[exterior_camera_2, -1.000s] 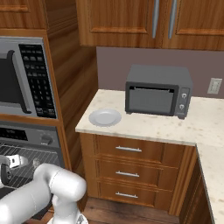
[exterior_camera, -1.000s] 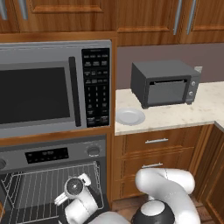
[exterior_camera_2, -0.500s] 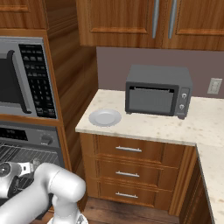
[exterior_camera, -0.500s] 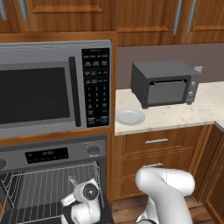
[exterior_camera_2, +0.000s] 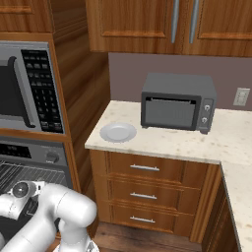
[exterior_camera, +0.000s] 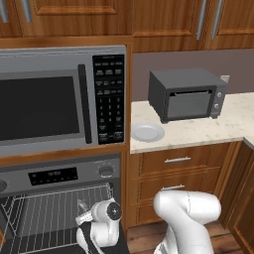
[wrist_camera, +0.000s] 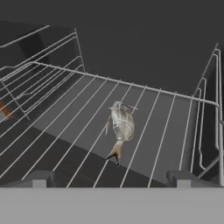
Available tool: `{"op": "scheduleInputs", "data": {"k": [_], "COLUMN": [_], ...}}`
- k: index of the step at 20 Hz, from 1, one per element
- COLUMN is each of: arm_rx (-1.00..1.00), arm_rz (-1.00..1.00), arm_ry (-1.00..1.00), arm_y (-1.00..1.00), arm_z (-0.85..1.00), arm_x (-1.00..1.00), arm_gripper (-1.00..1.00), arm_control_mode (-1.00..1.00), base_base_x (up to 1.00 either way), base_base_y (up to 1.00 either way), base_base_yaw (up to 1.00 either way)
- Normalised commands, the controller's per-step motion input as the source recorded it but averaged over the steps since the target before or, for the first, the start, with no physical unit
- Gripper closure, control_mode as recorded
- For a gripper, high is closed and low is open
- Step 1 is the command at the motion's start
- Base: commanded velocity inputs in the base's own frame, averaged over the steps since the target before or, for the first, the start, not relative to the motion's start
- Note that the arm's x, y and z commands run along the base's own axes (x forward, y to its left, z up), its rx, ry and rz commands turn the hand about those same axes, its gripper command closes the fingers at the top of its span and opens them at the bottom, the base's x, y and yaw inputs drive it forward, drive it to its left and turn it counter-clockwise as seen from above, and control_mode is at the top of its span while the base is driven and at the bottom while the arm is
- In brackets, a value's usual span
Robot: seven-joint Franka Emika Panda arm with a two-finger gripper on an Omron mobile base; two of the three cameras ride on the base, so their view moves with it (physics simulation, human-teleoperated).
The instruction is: Take the fish from the oven and place it on the plate on the counter.
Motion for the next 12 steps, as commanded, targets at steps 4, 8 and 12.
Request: {"op": "scheduleInputs", "data": {"k": [4,8,12], "arm_rx": [0.00,0.00,0.00], "arm_rz": [0.00,0.00,-0.02], "arm_ry": [0.16,0.19,0.09], "arm_y": [0.00,0.00,0.00], "arm_z": [0.00,0.00,0.00], "arm_x": [0.00,0.01,0.04], "arm_gripper": [-1.00,-1.00,-1.00], "arm_control_mode": [-1.00,-1.00,-1.00], "base_base_x": [0.00,0.00,0.00], "base_base_y": [0.00,0.00,0.00], "base_base_yaw": [0.00,0.00,0.00]}}
